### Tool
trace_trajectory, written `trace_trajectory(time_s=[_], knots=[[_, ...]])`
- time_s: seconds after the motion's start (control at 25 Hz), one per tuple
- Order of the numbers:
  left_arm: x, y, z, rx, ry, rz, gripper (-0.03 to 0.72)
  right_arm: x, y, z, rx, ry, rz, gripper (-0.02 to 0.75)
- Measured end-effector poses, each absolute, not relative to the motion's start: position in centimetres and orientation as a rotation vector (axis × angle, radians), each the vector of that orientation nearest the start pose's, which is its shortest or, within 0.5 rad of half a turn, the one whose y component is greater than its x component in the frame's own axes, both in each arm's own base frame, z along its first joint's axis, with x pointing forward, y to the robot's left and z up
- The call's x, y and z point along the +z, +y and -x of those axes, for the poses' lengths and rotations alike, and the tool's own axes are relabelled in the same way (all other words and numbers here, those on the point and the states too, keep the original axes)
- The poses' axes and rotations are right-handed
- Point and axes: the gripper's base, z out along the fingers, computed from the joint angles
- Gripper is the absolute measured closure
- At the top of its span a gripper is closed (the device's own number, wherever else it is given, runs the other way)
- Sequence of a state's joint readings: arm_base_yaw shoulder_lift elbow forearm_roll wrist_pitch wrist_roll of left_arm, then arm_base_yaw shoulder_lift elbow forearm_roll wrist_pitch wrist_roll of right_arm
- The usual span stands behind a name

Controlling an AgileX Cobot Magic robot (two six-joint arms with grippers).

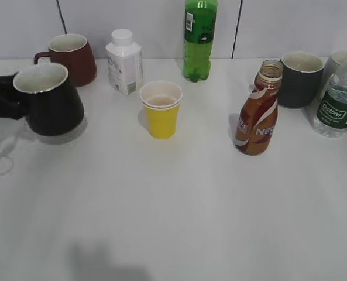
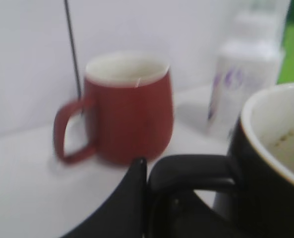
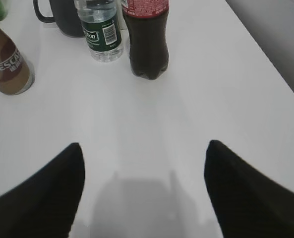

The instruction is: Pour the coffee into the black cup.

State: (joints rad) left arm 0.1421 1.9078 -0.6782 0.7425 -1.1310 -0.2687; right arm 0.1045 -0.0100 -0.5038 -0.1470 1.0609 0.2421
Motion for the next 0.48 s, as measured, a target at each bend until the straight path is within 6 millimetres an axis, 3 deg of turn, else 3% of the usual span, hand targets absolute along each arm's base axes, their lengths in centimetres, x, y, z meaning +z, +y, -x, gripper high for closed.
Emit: trace_trajectory(time_s=[0.2,0.48], knots=[[15.7,-1.9,-32.7,-0.476,1.605,-0.454,0.649,27.9,-1.2,0.6,0.044,2.017,-0.147,0.150],[15.6,-5.9,-32.2,-0.579,1.590,-0.549,0.649,27.9,-1.2,0.6,0.044,2.017,-0.147,0.150]])
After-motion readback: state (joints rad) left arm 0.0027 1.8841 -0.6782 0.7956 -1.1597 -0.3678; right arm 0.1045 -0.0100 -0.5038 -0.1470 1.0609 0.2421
